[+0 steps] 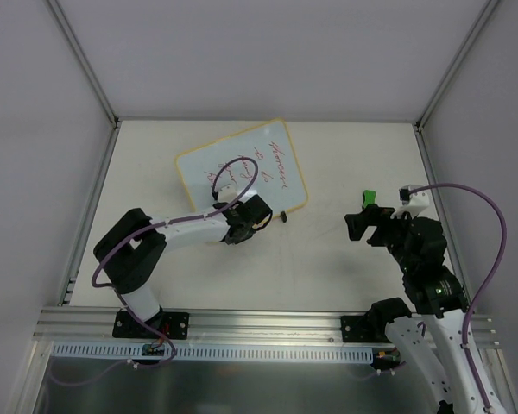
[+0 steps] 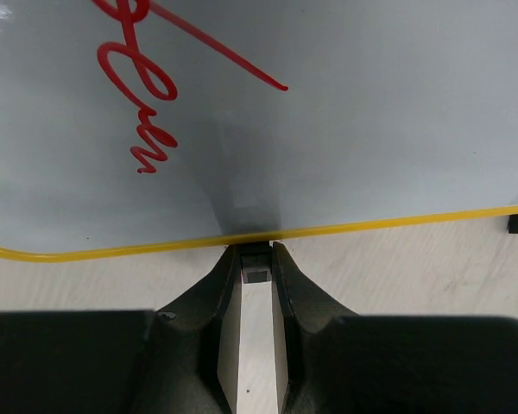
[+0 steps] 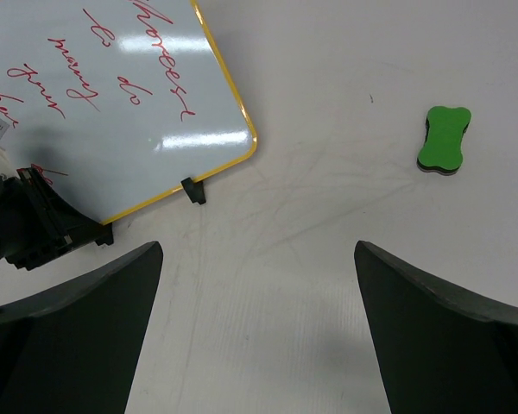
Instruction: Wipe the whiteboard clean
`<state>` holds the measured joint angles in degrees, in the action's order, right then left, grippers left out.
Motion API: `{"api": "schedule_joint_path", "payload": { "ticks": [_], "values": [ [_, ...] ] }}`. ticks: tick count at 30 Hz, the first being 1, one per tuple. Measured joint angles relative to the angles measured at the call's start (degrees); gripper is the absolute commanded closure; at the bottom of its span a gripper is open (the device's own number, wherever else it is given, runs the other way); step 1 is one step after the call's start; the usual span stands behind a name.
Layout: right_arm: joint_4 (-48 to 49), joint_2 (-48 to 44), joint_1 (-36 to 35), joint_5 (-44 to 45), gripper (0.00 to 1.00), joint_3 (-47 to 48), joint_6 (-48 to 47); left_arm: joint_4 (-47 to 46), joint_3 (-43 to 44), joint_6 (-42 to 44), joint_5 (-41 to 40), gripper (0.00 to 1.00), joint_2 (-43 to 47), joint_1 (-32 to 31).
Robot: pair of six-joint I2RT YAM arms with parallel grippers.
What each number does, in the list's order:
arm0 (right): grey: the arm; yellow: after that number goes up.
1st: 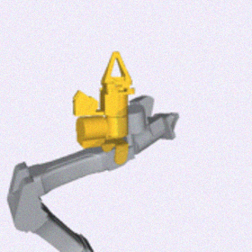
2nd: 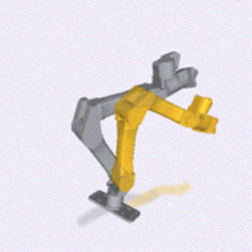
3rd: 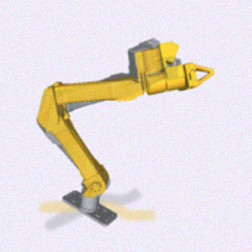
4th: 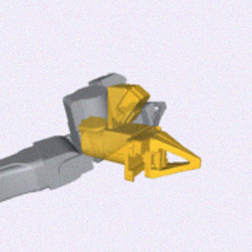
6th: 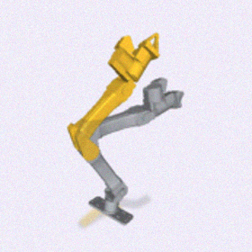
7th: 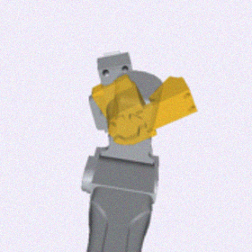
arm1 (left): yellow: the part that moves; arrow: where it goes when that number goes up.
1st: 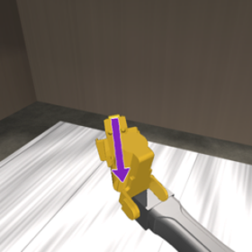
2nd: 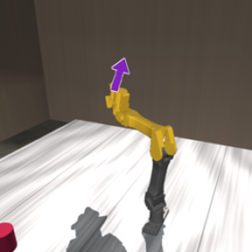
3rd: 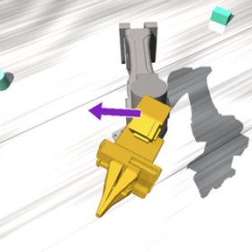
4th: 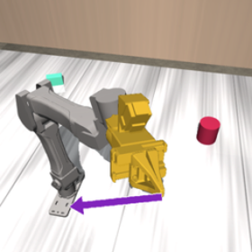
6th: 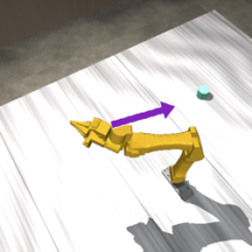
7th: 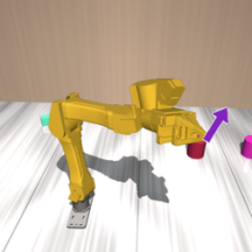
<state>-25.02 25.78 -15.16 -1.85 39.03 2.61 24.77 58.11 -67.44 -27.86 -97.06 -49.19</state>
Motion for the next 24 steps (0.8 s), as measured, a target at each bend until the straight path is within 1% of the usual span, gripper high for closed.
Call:
{"api": "schedule_joint_path", "payload": {
  "ticks": [3,4,5,6,8,9,12,15,16,18,20,24],
  "values": [
    [-0.15,-0.33,0.0,-0.37,0.01,-0.85,0.28,2.6,1.66,-3.72,-1.25,1.0,-1.22,-2.58],
    [-0.22,-0.39,0.0,-0.46,0.01,-1.03,0.37,3.39,2.25,-4.61,-1.4,0.96,-1.57,-3.17],
    [-0.22,-0.46,0.0,-0.57,0.01,-1.14,0.39,4.0,2.69,-5.46,-1.33,0.9,-1.77,-3.67],
    [-0.31,-0.46,0.0,-0.61,0.01,-1.18,0.39,4.61,2.99,-6.21,-1.29,0.78,-1.86,-4.11],
    [-0.33,-0.46,0.0,-0.74,0.01,-1.18,0.39,5.53,3.3,-7.08,-0.35,0.67,-1.84,-4.61],
    [-0.33,-0.46,0.0,-0.83,0.01,-1.18,0.42,5.88,3.3,-7.3,0.66,0.56,-1.84,-4.92],
    [-0.33,-0.44,0.0,-1.11,0.01,-1.18,0.44,7.43,3.32,-7.89,2.38,0.47,-1.57,-6.43],
    [-0.33,-0.22,0.0,-1.27,0.01,-1.18,0.44,8.9,3.96,-6.6,2.27,0.33,-0.11,-6.99],
    [-0.33,-0.02,0.0,-1.36,0.01,-1.18,0.46,9.31,4.57,-5.68,1.88,0.24,0.83,-6.99],
    [-0.33,0.59,0.0,-1.51,0.01,-1.16,0.46,10.14,6.6,-2.86,0.55,0.14,3.1,-6.99],
    [-0.33,1.57,0.0,-1.4,0.01,-1.14,0.48,10.71,9.51,1.05,-1.51,0.01,5.29,-6.97],
    [-0.59,5.09,0.0,2.34,0.01,-1.09,2.08,10.62,18.99,13.75,-5.53,0.01,8.04,-6.29]
  ]
}}
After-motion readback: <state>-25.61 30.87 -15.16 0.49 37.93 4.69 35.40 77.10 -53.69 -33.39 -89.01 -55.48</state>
